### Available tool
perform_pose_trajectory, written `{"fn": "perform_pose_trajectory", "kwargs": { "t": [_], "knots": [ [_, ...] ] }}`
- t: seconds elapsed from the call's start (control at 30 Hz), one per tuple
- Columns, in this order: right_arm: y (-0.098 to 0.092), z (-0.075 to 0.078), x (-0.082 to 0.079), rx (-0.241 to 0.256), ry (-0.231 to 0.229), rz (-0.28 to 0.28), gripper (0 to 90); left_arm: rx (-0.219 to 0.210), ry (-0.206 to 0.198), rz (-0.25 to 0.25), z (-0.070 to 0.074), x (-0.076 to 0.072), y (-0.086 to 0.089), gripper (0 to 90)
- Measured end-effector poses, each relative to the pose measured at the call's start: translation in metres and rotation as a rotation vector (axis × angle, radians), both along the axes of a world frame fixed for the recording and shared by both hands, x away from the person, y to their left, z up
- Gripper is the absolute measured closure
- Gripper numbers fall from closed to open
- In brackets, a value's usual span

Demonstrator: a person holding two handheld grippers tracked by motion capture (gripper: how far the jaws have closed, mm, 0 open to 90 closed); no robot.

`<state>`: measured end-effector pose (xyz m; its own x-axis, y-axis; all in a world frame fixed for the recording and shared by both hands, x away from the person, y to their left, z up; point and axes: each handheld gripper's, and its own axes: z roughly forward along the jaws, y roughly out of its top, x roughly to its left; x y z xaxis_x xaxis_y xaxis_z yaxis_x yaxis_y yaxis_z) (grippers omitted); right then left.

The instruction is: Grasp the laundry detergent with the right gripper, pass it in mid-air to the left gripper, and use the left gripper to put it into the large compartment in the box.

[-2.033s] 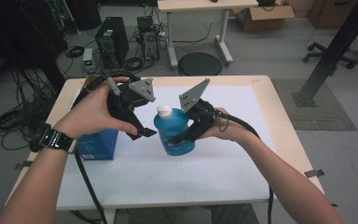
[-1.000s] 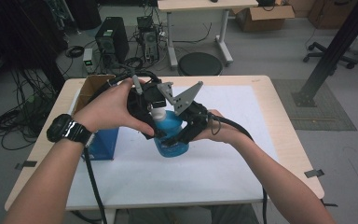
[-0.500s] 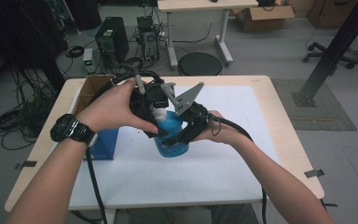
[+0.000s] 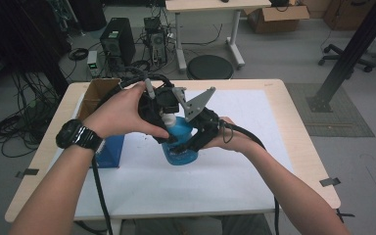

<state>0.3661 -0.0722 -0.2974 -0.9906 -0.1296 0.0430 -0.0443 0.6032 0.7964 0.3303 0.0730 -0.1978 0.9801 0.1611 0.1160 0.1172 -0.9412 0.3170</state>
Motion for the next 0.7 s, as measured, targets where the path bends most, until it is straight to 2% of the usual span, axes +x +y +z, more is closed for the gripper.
{"fn": "perform_pose_trajectory", "kwargs": {
  "t": [0.47, 0.7],
  "knots": [
    [0.0002, -0.0015, 0.0004, 0.005, 0.002, -0.004, 42.8, 0.02, 0.02, -0.002, -0.0024, 0.001, -0.0017, 37.0],
    [-0.0008, -0.0015, 0.0011, 0.005, 0.004, -0.009, 42.8, 0.022, 0.017, 0.002, -0.0021, 0.0012, -0.0028, 37.6]
  ]
}}
